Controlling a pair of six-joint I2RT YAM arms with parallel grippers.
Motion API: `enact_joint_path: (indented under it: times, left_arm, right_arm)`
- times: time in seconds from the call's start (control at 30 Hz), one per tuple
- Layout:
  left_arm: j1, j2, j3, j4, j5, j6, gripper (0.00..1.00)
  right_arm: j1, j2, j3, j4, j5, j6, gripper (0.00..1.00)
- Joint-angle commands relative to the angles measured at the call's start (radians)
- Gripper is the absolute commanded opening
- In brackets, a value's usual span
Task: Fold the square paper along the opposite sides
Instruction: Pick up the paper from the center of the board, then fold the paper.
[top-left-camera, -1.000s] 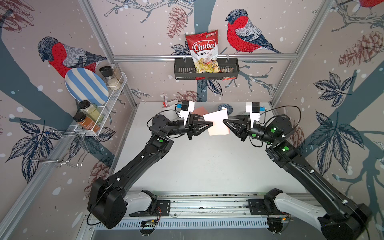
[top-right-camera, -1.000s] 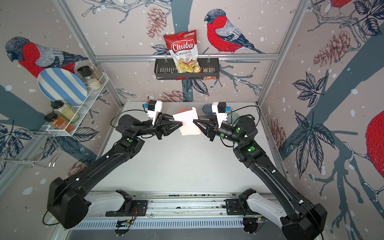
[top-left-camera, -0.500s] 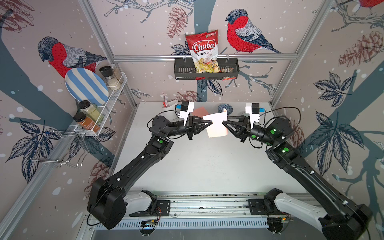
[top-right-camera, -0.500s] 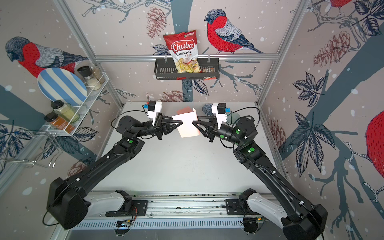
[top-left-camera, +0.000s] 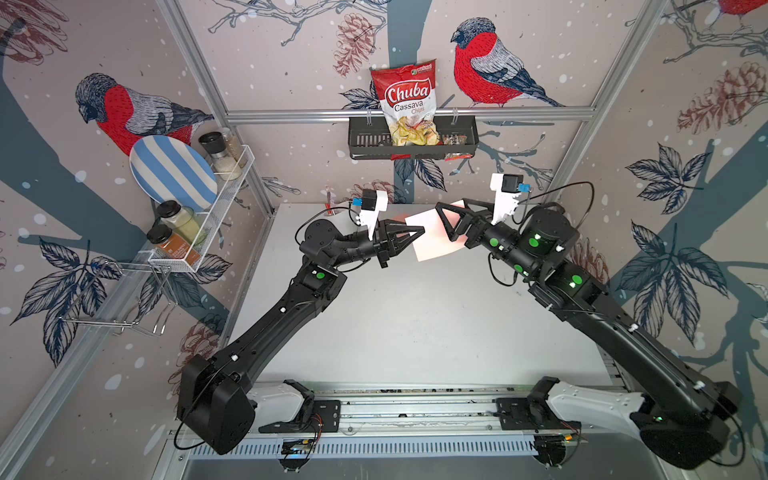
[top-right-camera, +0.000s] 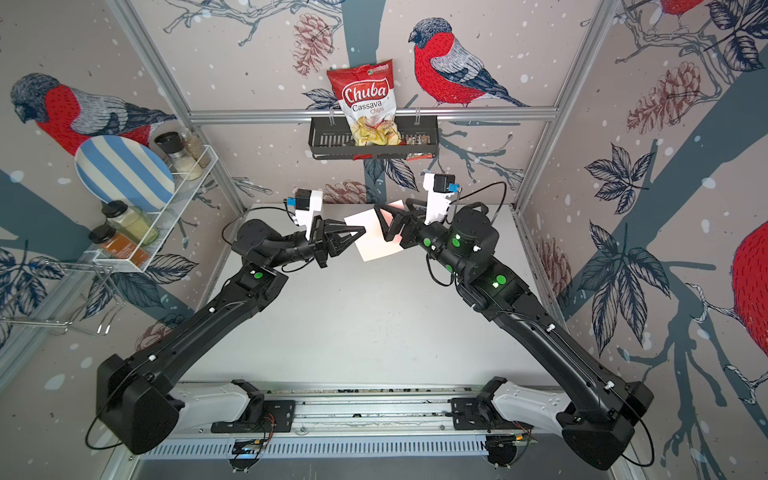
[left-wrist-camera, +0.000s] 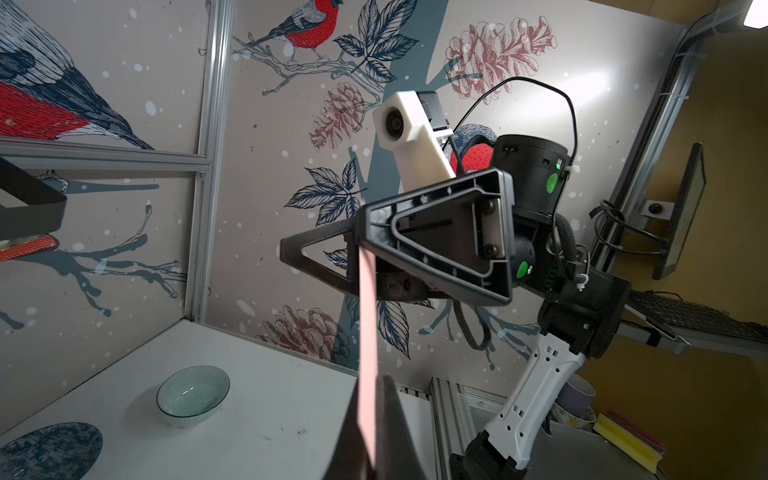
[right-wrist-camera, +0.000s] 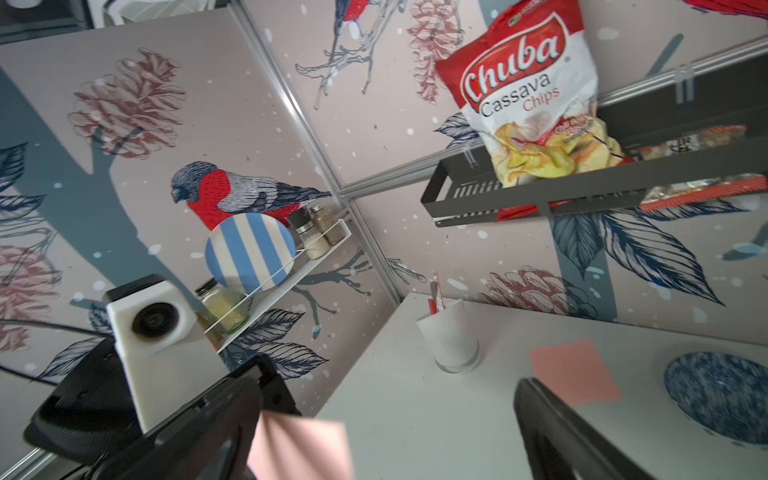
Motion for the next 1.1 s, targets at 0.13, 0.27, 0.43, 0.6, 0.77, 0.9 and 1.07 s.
enact_joint_path:
  times: [0.13,0.27,0.43,0.6,0.77,0.9,1.07]
  left_arm:
    - [0.004,-0.013,0.098,-0.334,-0.188,0.225,0.0]
    - [0.003,-0.017,0.164,-0.471,-0.296,0.299,0.0]
    - [0.003,-0.038,0.208,-0.54,-0.313,0.323,0.0]
    - [0.003,-0.069,0.195,-0.569,-0.316,0.331,0.0]
    - [0.003,-0.074,0.177,-0.588,-0.31,0.344,0.0]
    - [0.004,-0.045,0.183,-0.59,-0.246,0.356,0.0]
    - [0.004,0.017,0.245,-0.658,-0.07,0.399,0.0]
  right_arm:
    - [0.014,0.003,0.116,-0.151,0.101,0.1,1.0]
    - [0.019,-0.025,0.168,-0.182,0.12,0.09,1.0]
    - [0.023,-0.067,0.158,-0.155,0.094,0.079,1.0]
    - [0.08,-0.06,0.175,-0.129,0.075,0.053,1.0]
    - [0.149,-0.068,0.159,-0.104,0.168,-0.005,1.0]
    - [0.163,-0.071,0.115,-0.096,0.201,-0.038,1.0]
    - [0.137,-0.159,-0.088,0.007,0.199,-0.151,1.0]
